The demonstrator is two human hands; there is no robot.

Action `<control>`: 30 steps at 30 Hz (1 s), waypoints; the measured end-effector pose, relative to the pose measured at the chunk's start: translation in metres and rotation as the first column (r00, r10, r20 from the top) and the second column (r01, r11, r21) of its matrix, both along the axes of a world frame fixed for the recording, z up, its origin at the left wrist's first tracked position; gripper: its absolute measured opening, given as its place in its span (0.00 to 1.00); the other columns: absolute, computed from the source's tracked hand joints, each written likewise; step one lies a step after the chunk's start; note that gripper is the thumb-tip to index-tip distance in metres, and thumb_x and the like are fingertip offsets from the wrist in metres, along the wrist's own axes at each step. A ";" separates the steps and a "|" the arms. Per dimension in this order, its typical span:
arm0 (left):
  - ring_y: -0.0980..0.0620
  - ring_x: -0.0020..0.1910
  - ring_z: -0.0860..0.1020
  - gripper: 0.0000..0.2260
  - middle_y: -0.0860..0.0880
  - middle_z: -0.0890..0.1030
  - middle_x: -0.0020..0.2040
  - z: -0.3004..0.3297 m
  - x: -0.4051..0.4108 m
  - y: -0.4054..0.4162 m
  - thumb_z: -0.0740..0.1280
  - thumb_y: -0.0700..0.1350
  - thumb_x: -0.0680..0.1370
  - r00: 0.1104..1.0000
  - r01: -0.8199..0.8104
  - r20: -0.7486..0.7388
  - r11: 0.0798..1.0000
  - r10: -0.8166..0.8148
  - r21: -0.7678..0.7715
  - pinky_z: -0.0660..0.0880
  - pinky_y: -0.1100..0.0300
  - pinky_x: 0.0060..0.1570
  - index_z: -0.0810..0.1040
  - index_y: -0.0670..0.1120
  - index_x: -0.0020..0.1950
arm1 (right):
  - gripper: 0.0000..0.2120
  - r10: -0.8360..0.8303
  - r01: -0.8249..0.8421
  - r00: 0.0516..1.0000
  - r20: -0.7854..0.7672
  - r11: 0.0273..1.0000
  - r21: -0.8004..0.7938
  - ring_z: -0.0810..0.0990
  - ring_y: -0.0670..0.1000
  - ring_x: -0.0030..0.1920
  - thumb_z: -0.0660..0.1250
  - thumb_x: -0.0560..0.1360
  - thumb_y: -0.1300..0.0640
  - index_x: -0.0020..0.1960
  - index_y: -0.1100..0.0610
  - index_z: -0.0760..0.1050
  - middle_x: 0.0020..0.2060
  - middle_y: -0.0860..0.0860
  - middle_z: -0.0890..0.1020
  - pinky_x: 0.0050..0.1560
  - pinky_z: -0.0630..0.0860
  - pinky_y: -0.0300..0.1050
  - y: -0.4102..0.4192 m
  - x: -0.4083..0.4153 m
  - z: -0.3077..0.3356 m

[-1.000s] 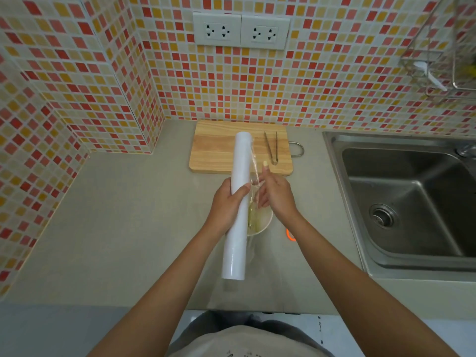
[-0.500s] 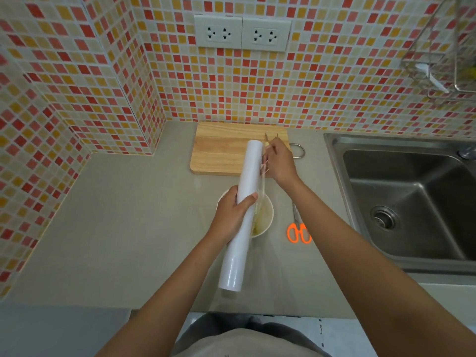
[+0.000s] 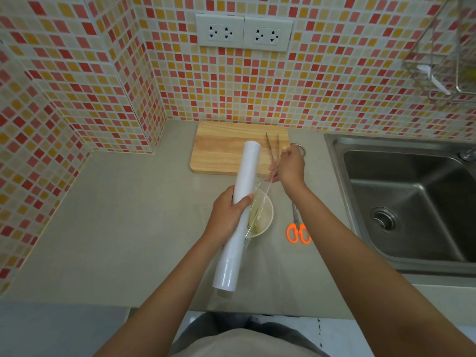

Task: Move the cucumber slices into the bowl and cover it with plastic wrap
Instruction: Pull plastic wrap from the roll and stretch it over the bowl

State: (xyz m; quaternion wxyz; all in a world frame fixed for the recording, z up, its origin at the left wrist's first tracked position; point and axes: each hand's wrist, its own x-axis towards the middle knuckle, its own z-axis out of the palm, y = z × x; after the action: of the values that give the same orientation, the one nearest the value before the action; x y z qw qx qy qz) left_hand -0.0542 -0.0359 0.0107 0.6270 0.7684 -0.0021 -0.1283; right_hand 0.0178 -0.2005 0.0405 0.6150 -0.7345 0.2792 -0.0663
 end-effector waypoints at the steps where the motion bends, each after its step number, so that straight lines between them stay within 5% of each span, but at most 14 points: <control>1: 0.55 0.42 0.79 0.05 0.53 0.80 0.44 0.001 0.000 0.000 0.67 0.52 0.77 1.000 -0.005 -0.011 1.000 0.005 -0.010 0.73 0.62 0.40 0.76 0.52 0.49 | 0.10 -0.019 0.023 0.999 -0.033 0.989 0.145 0.75 0.56 0.19 0.47 0.82 0.57 0.51 0.60 0.65 0.29 0.58 0.75 0.20 0.72 0.39 0.001 -0.002 0.001; 3: 0.55 0.41 0.79 0.07 0.53 0.80 0.44 0.002 0.001 0.000 0.66 0.53 0.77 0.999 -0.020 -0.044 0.999 0.018 -0.035 0.73 0.62 0.39 0.76 0.51 0.51 | 0.22 0.028 0.007 0.995 -0.091 0.931 0.365 0.76 0.54 0.18 0.47 0.81 0.43 0.48 0.60 0.68 0.28 0.59 0.77 0.22 0.74 0.40 0.002 -0.009 0.001; 6: 0.55 0.41 0.79 0.08 0.54 0.80 0.44 0.002 0.004 0.002 0.66 0.53 0.77 0.998 -0.039 -0.049 0.998 0.037 -0.043 0.72 0.61 0.40 0.77 0.50 0.51 | 0.34 0.202 -0.127 0.972 -0.120 0.881 0.456 0.76 0.53 0.21 0.47 0.75 0.30 0.46 0.60 0.74 0.26 0.56 0.79 0.26 0.73 0.41 0.009 -0.020 -0.008; 10: 0.56 0.40 0.79 0.10 0.54 0.80 0.42 0.003 0.010 0.005 0.65 0.55 0.77 0.997 -0.072 -0.023 0.997 0.071 -0.030 0.72 0.62 0.39 0.78 0.50 0.51 | 0.21 0.328 -0.275 0.942 -0.072 0.876 0.396 0.76 0.50 0.21 0.59 0.78 0.42 0.39 0.58 0.74 0.27 0.54 0.77 0.24 0.72 0.39 0.028 -0.045 -0.020; 15: 0.59 0.36 0.78 0.14 0.55 0.79 0.39 0.001 0.017 0.008 0.63 0.58 0.78 0.995 -0.099 -0.009 0.995 0.099 0.008 0.71 0.64 0.37 0.77 0.48 0.48 | 0.18 0.212 -0.208 0.977 0.018 0.930 0.302 0.73 0.51 0.19 0.59 0.80 0.50 0.34 0.58 0.70 0.22 0.54 0.76 0.20 0.70 0.38 0.052 -0.067 -0.035; 19: 0.54 0.34 0.75 0.26 0.48 0.76 0.36 -0.002 0.018 0.007 0.61 0.61 0.78 0.993 -0.119 -0.012 0.992 0.119 0.030 0.70 0.60 0.37 0.74 0.36 0.44 | 0.16 0.058 -0.080 0.991 0.125 0.979 0.186 0.73 0.51 0.21 0.54 0.81 0.55 0.36 0.59 0.66 0.21 0.54 0.74 0.22 0.72 0.41 0.062 -0.074 -0.041; 24: 0.55 0.34 0.74 0.18 0.49 0.76 0.36 -0.001 0.016 0.008 0.60 0.57 0.80 0.992 -0.124 -0.001 0.991 0.124 -0.042 0.70 0.62 0.36 0.76 0.42 0.44 | 0.15 -0.017 0.060 0.983 0.183 0.971 -0.230 0.65 0.43 0.24 0.52 0.82 0.56 0.37 0.58 0.65 0.25 0.48 0.68 0.25 0.62 0.34 0.059 -0.074 -0.049; 30: 0.47 0.40 0.74 0.16 0.41 0.75 0.41 0.001 0.018 0.012 0.57 0.55 0.82 0.982 -0.129 -0.162 0.972 0.097 -0.197 0.70 0.55 0.42 0.73 0.42 0.47 | 0.15 0.012 0.039 0.985 0.171 0.956 -0.291 0.64 0.45 0.27 0.52 0.82 0.58 0.38 0.60 0.67 0.27 0.48 0.68 0.27 0.63 0.33 0.053 -0.071 -0.051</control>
State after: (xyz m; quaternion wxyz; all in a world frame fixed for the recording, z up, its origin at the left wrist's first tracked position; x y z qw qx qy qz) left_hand -0.0362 -0.0240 0.0116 0.7080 0.6861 0.0759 -0.1493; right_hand -0.0533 -0.1477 -0.0100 0.5204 -0.8072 0.2177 -0.1738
